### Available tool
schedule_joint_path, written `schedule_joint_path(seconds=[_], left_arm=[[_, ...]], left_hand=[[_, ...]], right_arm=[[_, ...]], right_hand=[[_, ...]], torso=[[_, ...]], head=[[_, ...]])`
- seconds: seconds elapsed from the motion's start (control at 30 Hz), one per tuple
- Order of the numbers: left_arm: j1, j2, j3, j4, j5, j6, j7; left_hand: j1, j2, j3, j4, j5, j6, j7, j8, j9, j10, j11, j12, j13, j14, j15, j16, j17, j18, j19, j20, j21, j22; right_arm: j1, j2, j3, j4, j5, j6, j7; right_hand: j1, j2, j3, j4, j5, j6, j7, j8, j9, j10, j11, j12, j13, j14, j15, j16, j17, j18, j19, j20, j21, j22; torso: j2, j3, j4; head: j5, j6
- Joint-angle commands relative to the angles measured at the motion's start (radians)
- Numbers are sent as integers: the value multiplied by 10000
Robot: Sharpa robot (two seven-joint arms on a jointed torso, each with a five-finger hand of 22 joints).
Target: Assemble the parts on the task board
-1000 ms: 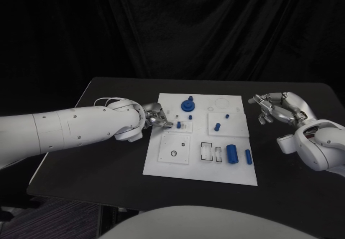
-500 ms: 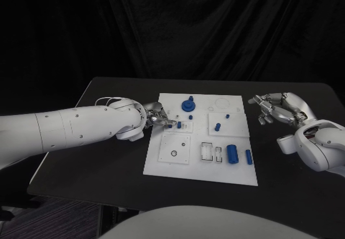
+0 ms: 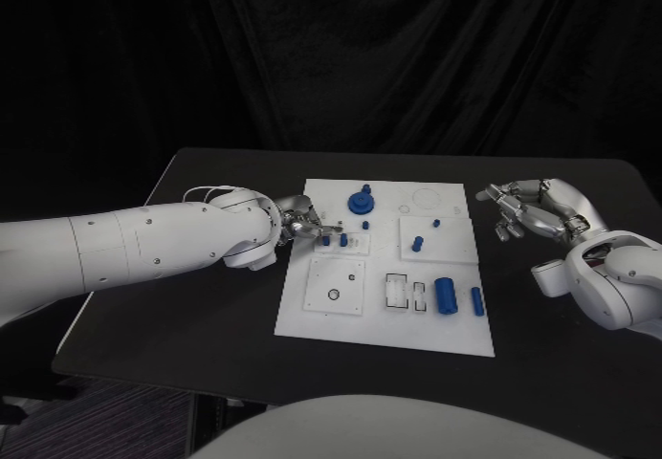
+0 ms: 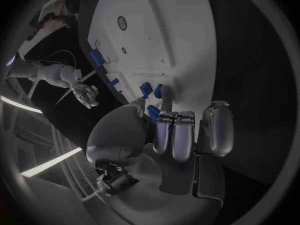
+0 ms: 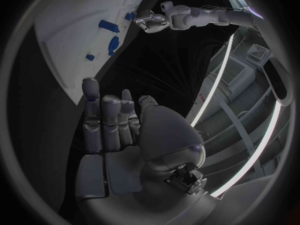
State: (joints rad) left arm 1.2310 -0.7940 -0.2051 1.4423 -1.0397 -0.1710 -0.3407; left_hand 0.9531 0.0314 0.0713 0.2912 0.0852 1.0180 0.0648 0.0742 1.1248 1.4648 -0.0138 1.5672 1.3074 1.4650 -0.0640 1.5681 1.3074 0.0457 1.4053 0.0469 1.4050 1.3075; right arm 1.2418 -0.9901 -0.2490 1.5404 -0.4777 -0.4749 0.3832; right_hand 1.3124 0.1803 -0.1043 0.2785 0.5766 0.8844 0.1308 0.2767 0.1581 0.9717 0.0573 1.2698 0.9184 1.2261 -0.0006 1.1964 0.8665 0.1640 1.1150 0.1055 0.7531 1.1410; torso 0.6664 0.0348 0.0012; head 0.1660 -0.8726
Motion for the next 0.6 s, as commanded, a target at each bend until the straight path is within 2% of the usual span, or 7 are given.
schedule_joint_path(seconds=[0.03,0.2,0.27,0.33,0.37,0.43,0.6], left_arm=[[-115,9,-63,-56,18,-26,-168],[-130,-10,-62,-69,18,-423,29],[-133,-18,-62,-75,18,-613,147],[-134,-30,-62,-85,18,-859,335],[-135,-38,-62,-90,18,-1007,463],[-136,-51,-62,-95,18,-1264,703],[-137,-103,-61,-80,18,-1902,1294]], left_hand=[[-175,163,-180,10,37,-48,11,29,-937,1060,75,36,2634,1058,70,27,2634,149,30,91,-26,934],[-547,577,-645,21,111,205,-93,456,-551,1060,-27,36,2634,1058,4,27,2634,127,133,44,47,1039],[-678,856,-904,28,198,176,-169,814,-43,1060,-70,36,2634,1058,-52,27,2634,116,173,-8,68,1083],[-560,1056,-1271,20,357,-38,-242,1485,836,1060,-167,36,2634,1058,-116,27,2634,102,226,-84,96,1147],[-521,1104,-1367,21,384,-112,-269,1630,1031,1060,-160,36,2634,1058,-119,27,2634,107,228,-107,91,1153],[-459,1291,-1628,20,725,-274,-303,2006,1535,1060,-197,36,2634,1058,-163,27,2634,82,290,-124,141,1226],[-422,1461,-1866,22,809,-365,-329,2250,1843,1060,-220,36,2634,1058,-183,27,2634,55,369,-144,214,1313]], right_arm=[[-23,-13,7,24,-34,123,-179],[-26,-20,7,28,-34,128,-164],[-28,-23,7,30,-34,127,-159],[-29,-26,7,29,-34,126,-153],[-31,-27,7,29,-34,127,-150],[-33,-30,7,30,-34,126,-140],[-38,-39,8,30,-34,121,-116]], right_hand=[[109,-5,71,-3,38,46,-10,-14,-13,-65,9,-29,-8,-73,-11,-38,-13,100,-67,31,-34,-16],[114,-13,79,-2,39,46,-9,-14,-14,-60,10,-27,-3,-77,-10,-41,-21,102,-72,31,-44,-20],[114,-13,79,-2,39,46,-9,-14,-14,-60,10,-27,-3,-77,-10,-41,-21,102,-72,31,-44,-20],[114,-16,81,0,39,47,-8,-14,-14,-68,10,-31,-11,-80,-10,-44,-26,100,-70,31,-40,-18],[114,-16,81,0,39,47,-8,-14,-14,-68,10,-31,-11,-80,-10,-44,-26,100,-70,31,-40,-18],[113,-17,82,2,38,47,-8,-14,-15,-62,11,-29,-6,-78,-10,-42,-22,103,-75,31,-51,-23],[102,-23,87,18,33,50,-3,-14,-16,-72,16,-34,-18,-82,-9,-44,-28,102,-76,32,-53,-23]], torso=[[0,4,2],[-5,4,10],[-8,2,6],[-6,-1,5],[-5,-2,2],[-4,-3,1],[-2,-4,3]], head=[[11,0],[29,0],[29,0],[26,0],[22,0],[20,0],[6,0]])
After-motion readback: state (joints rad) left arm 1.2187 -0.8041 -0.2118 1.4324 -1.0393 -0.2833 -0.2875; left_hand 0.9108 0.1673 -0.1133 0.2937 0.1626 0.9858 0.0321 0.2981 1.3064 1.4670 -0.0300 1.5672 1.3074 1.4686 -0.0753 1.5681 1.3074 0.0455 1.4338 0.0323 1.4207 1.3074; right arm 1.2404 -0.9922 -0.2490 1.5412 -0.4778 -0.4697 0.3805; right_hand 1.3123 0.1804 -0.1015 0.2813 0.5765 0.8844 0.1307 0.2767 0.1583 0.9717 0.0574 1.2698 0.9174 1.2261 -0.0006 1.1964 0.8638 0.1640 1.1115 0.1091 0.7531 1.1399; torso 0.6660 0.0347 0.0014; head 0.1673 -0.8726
